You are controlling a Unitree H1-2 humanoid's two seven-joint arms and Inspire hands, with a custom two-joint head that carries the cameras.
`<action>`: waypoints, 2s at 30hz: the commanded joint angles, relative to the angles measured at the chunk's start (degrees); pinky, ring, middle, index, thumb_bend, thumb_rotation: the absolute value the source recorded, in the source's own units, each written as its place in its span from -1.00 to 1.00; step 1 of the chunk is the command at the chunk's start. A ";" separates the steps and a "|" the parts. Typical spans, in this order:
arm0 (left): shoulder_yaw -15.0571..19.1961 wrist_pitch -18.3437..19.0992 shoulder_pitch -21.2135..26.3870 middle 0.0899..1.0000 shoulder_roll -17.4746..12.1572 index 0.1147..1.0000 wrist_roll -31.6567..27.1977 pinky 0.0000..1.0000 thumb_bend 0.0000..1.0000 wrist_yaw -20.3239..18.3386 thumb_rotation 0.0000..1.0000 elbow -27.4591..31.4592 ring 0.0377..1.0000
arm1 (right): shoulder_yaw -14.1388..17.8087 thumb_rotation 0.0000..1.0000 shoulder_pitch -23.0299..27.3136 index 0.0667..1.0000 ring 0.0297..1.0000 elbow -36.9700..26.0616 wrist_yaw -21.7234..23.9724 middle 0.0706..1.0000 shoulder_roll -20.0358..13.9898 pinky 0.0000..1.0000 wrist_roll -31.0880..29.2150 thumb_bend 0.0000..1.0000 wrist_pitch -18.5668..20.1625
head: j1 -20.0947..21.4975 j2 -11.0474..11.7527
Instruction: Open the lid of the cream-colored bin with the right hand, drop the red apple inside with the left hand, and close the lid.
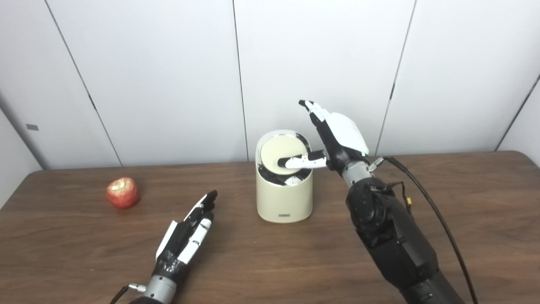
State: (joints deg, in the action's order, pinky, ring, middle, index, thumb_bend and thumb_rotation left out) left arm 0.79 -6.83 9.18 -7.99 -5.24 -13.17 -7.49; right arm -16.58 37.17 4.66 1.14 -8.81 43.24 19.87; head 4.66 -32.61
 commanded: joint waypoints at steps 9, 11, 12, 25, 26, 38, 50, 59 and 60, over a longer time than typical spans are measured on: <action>0.07 -1.22 0.55 0.96 -0.14 0.92 -0.36 0.99 -0.48 0.41 0.38 1.39 1.00 | 0.05 -0.15 1.68 0.91 0.94 -1.75 0.67 0.95 -0.47 0.90 1.80 0.90 0.94 | -0.01 -0.31; 0.10 -1.57 0.54 0.95 -0.18 0.92 -0.53 0.99 -0.49 0.27 0.37 1.23 1.00 | 0.34 -0.18 1.55 0.91 0.94 -1.39 0.05 0.95 -0.37 0.90 1.55 0.86 0.71 | 0.00 -0.42; 0.09 -1.75 0.54 0.96 -0.21 0.93 -0.56 0.99 -0.49 0.20 0.37 1.13 1.00 | 0.45 -0.22 1.50 0.91 0.94 -1.29 -0.13 0.95 -0.33 0.90 1.46 0.83 0.66 | -0.03 -0.41; 0.03 -1.94 0.51 0.97 0.13 0.94 -0.25 0.97 -0.49 0.56 0.35 1.11 1.00 | 0.09 -0.15 2.41 0.87 0.93 1.76 -0.63 0.91 -0.44 0.89 2.19 0.56 2.09 | -0.58 0.37; -0.01 -1.91 0.49 0.97 0.14 0.94 -0.15 0.97 -0.49 0.60 0.35 1.13 1.00 | 0.03 -0.15 2.44 0.87 0.93 1.83 -0.82 0.91 -0.42 0.89 2.39 0.56 2.19 | -0.66 0.36; -0.71 -0.74 0.23 0.97 0.08 0.95 0.80 0.97 -0.43 1.16 0.36 2.18 1.00 | -0.82 -0.15 2.86 0.83 0.88 3.14 -1.47 0.85 -0.27 0.82 3.53 0.59 4.20 | -0.92 0.28; -1.21 0.36 0.09 0.97 0.38 0.95 0.66 0.98 -0.40 1.83 0.35 3.15 1.00 | -1.96 -0.34 3.79 0.83 0.86 5.16 -1.27 0.82 -0.12 0.81 5.69 0.74 6.61 | -1.22 0.13; -1.35 -0.32 0.27 0.97 0.08 0.95 1.06 0.97 -0.43 1.88 0.36 2.39 1.00 | -1.17 0.41 2.46 0.84 0.89 3.94 -1.18 0.85 -0.46 0.82 2.84 0.97 4.51 | -1.01 0.59; -1.36 -0.46 0.28 0.97 0.08 0.95 0.98 0.96 -0.43 1.80 0.35 2.29 1.00 | -1.13 0.47 2.33 0.84 0.89 3.90 -1.15 0.85 -0.60 0.82 2.64 0.99 4.32 | -1.01 0.59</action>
State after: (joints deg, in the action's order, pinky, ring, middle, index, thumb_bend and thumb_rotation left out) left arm -0.53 -5.67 8.16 -7.67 -4.36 -11.48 -5.92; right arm -18.06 37.34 9.58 0.21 -8.94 45.76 25.03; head 3.60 -31.99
